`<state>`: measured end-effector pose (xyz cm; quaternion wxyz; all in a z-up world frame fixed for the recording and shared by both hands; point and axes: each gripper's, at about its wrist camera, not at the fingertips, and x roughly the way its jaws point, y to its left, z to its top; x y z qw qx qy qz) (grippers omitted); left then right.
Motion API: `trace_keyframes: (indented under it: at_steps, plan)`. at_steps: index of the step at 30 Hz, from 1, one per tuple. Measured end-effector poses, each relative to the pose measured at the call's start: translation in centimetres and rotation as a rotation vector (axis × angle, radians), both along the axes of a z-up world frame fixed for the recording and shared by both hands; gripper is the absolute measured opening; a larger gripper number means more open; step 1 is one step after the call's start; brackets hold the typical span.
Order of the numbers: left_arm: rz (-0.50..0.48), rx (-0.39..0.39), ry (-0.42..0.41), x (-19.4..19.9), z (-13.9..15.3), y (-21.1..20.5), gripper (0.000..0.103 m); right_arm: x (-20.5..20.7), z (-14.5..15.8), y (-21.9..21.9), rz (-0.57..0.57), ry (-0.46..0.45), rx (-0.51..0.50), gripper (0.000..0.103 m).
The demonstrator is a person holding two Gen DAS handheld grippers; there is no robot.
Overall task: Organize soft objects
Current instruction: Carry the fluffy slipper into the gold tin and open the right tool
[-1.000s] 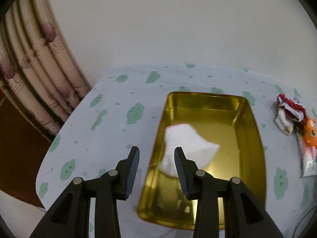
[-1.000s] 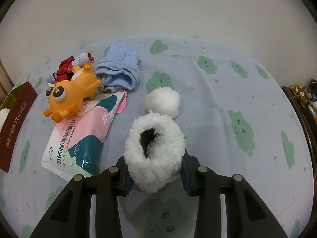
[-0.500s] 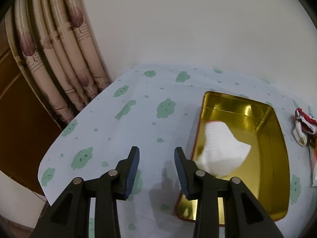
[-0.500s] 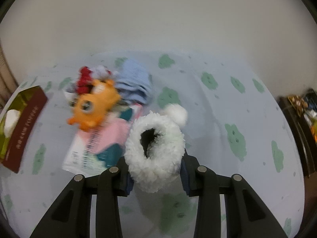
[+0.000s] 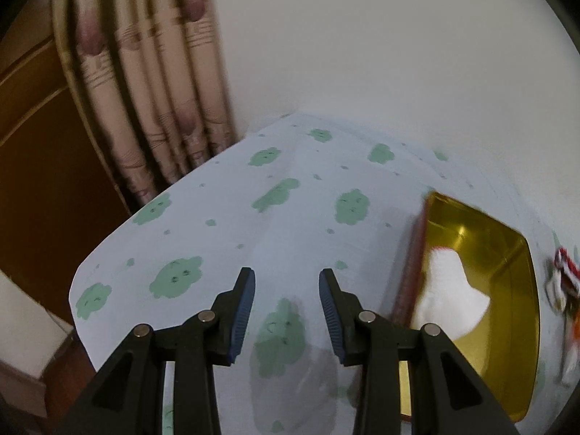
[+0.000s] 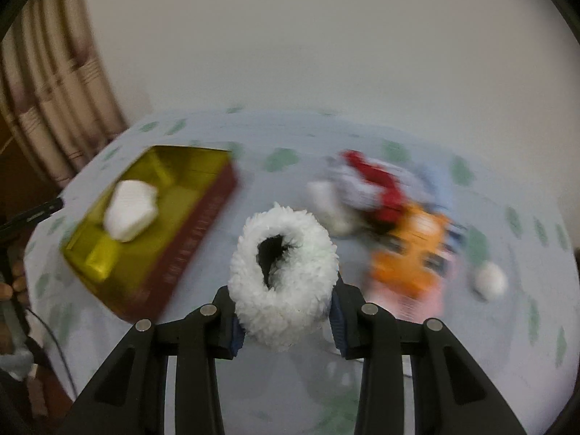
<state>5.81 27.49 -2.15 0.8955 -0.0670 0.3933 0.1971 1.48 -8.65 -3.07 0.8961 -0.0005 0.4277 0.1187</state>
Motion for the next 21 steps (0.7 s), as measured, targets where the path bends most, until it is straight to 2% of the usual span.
trace_keyframes:
  at_steps: [5,11,21]
  plan:
    - [0.043,-0.077,0.011,-0.3,-0.4,1.5,0.037,1.9,0.4,5.8,0.121,-0.005,-0.004,0.035]
    - [0.061,-0.101,0.015,-0.3,-0.7,2.1,0.037,3.1,-1.1,11.3,0.218,0.031,-0.019,0.035]
    - [0.074,-0.128,0.036,-0.2,-1.1,2.5,0.037,4.5,-4.0,15.2,0.267,0.104,-0.071,0.039]
